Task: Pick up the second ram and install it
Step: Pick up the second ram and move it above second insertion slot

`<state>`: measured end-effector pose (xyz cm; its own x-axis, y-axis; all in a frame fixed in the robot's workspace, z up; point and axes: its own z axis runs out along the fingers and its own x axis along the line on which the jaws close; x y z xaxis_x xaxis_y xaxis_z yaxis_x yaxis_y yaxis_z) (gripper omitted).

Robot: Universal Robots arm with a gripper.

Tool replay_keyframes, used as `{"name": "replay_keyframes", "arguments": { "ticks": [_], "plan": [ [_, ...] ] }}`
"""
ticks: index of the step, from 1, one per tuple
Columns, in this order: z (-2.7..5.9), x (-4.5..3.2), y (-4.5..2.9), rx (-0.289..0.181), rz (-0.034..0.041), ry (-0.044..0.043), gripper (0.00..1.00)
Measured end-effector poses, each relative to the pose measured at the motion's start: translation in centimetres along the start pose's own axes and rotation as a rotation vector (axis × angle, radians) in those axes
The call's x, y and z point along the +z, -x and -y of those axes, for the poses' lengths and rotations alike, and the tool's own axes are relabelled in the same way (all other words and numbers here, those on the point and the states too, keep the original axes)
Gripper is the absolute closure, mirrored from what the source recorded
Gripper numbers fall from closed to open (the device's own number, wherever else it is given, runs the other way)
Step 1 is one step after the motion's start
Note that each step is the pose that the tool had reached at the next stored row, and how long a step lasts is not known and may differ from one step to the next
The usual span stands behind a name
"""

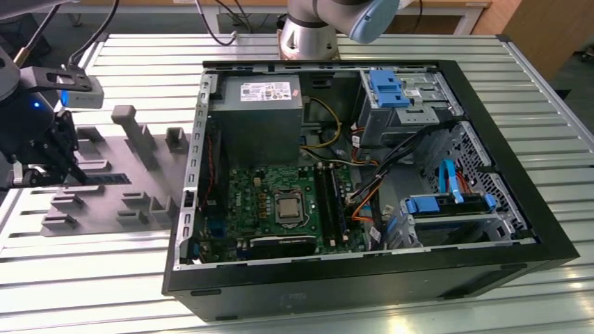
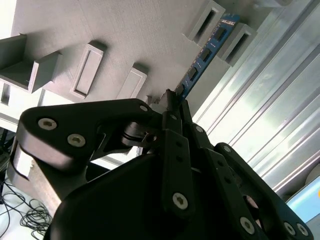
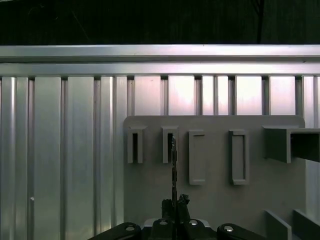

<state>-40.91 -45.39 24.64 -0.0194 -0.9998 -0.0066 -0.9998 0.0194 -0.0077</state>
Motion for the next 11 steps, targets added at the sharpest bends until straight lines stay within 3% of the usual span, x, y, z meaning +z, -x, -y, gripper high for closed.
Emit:
{"name": "replay_keyframes", "arguments": {
  "ticks": [11],
  "plan": [
    [0.00,-0.86,0.01,0.000,0.0000,0.0000,0.86]
  ]
}}
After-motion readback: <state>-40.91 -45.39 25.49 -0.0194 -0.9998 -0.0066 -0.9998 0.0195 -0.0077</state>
